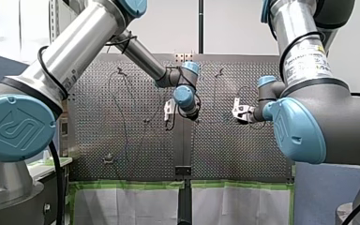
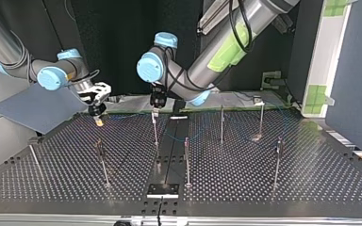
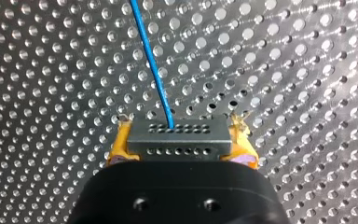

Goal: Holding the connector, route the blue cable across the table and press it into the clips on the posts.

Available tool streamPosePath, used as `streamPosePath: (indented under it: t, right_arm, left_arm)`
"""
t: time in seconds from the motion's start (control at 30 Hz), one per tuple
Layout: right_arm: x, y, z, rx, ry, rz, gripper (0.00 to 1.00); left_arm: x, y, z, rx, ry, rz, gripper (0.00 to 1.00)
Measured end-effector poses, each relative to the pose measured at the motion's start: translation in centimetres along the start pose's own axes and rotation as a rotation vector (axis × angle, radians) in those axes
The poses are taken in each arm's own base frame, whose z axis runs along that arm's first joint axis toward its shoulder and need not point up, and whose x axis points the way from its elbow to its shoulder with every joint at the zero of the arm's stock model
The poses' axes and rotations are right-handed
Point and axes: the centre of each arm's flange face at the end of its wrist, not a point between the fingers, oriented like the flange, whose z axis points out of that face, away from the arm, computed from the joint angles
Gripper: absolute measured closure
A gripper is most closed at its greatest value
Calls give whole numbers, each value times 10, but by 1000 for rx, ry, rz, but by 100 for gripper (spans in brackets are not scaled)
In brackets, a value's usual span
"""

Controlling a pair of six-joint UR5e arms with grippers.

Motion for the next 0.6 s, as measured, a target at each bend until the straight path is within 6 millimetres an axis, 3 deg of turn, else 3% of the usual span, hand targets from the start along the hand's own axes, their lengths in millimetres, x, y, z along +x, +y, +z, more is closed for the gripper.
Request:
streamPosePath:
  t: [0.37, 0.6]
  right_arm:
    - [1, 10, -3, 12, -9, 2, 100]
    - [1, 15, -7, 26, -25, -1, 100]
  left_arm:
    - [-5, -60, -34, 28, -100, -21, 2]
    - [3, -96, -41, 23, -120, -27, 2]
